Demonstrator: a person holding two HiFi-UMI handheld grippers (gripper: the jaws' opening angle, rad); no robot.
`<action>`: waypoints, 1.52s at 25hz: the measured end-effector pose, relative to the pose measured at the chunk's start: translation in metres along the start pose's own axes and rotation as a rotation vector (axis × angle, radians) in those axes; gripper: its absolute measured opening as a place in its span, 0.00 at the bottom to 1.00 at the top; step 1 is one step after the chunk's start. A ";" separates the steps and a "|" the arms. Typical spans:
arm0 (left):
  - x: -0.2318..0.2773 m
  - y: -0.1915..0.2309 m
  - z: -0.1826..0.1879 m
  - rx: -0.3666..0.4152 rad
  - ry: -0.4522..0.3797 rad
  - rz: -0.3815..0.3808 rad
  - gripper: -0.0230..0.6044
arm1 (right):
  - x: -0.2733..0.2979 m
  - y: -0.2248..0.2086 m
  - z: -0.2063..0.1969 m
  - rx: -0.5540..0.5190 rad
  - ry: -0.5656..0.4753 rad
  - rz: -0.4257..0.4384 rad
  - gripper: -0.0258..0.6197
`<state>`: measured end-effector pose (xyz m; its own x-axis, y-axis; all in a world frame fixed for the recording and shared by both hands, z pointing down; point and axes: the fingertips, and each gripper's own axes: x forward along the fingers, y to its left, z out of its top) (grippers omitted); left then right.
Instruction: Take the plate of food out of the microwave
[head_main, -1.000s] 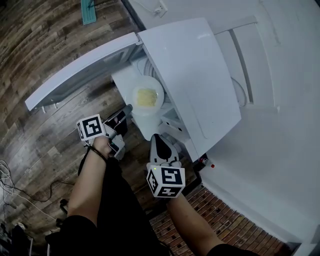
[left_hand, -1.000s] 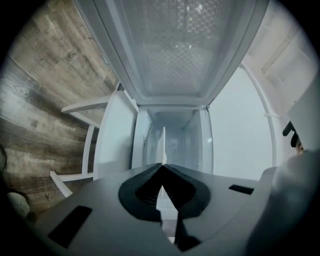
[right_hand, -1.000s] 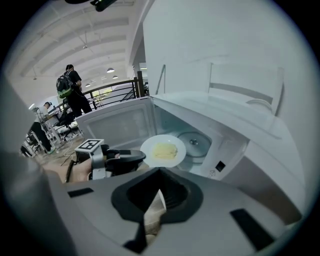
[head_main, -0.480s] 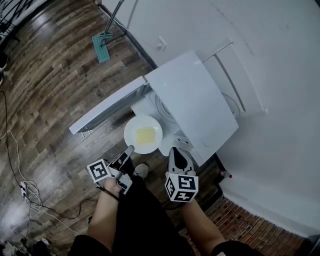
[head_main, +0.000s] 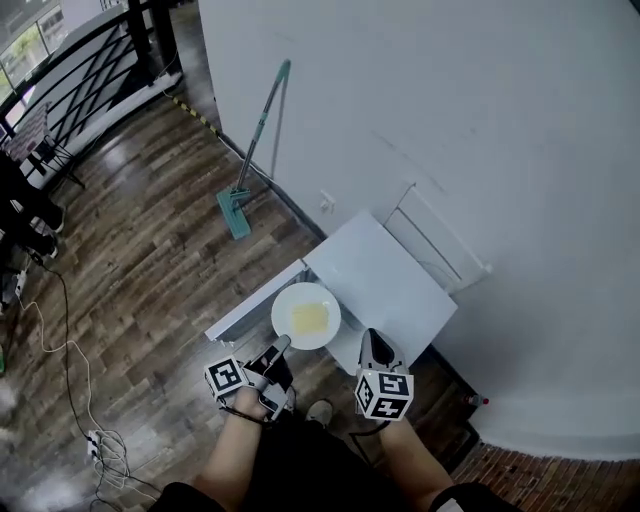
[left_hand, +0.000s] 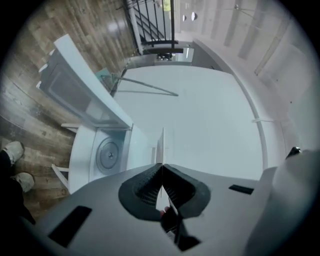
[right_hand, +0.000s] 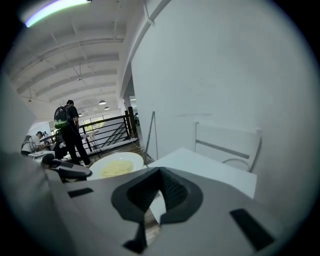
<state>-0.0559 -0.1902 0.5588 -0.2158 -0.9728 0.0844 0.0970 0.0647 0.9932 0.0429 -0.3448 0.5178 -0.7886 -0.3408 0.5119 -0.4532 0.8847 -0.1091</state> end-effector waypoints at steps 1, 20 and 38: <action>0.005 -0.015 0.004 0.016 0.003 -0.005 0.05 | -0.003 0.001 0.010 -0.001 -0.016 -0.002 0.05; 0.067 -0.188 -0.009 0.118 0.065 -0.042 0.05 | -0.075 -0.012 0.170 0.030 -0.334 -0.078 0.05; 0.071 -0.195 -0.062 0.110 0.186 -0.026 0.05 | -0.105 -0.029 0.147 0.066 -0.331 -0.129 0.05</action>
<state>-0.0300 -0.2858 0.3662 -0.0324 -0.9981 0.0524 -0.0150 0.0529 0.9985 0.0773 -0.3816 0.3418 -0.8101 -0.5425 0.2223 -0.5752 0.8088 -0.1221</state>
